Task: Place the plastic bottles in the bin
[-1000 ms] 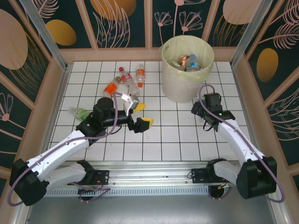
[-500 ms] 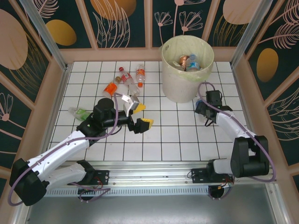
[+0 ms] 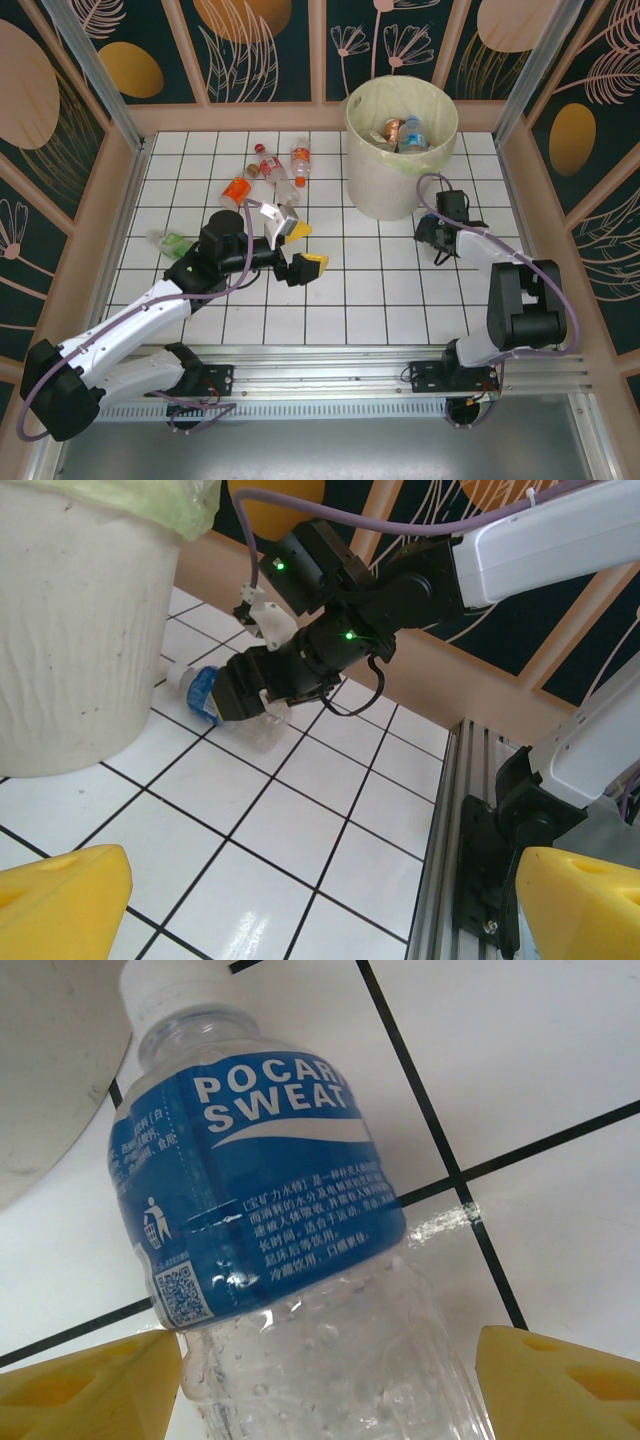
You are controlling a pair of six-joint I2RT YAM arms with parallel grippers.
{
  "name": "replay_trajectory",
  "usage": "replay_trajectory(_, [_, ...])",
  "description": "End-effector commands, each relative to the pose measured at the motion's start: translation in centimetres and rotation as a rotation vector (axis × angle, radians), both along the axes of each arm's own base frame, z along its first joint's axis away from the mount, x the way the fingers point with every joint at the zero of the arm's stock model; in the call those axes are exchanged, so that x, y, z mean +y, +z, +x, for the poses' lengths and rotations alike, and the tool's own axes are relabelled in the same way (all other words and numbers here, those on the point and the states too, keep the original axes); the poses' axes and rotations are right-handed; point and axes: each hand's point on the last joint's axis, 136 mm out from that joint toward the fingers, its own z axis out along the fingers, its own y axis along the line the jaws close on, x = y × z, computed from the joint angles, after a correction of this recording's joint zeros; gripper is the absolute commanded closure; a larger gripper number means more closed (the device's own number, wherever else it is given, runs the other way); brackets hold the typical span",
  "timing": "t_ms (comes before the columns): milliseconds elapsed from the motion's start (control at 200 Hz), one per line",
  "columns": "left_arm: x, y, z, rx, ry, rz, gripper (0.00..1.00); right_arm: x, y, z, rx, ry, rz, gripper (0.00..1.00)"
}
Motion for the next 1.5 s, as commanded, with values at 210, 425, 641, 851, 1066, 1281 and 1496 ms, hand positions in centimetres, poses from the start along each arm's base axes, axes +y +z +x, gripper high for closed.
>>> replay_trajectory(210, [-0.2,0.1,0.0,-0.007,-0.004,-0.004,0.01,-0.1,-1.0,1.8,-0.011,-0.003,0.008,0.22])
replay_trajectory(425, [-0.2,-0.1,0.0,-0.001,-0.004,-0.001,0.01,-0.1,-1.5,2.1,-0.003,-0.003,0.012,0.28])
replay_trajectory(641, [-0.2,-0.1,0.0,0.000,-0.005,0.000,0.01,-0.2,-1.2,1.7,-0.009,-0.009,0.009,0.35])
replay_trajectory(851, [-0.3,-0.1,0.0,0.000,-0.007,-0.001,0.02,-1.4,0.0,0.9,-0.052,-0.085,0.046,0.38])
replay_trajectory(1066, [-0.3,0.0,-0.1,0.003,-0.014,-0.004,0.01,-4.1,3.3,0.3,-0.137,-0.183,0.077,0.38])
replay_trajectory(1281, [-0.3,0.1,0.0,0.002,-0.010,-0.004,0.01,-3.7,12.7,1.0,-0.382,-0.117,0.090,0.38])
replay_trajectory(1496, [-0.3,0.6,0.1,-0.007,-0.002,-0.005,0.02,-1.9,24.5,1.5,-0.630,0.019,0.103,0.38])
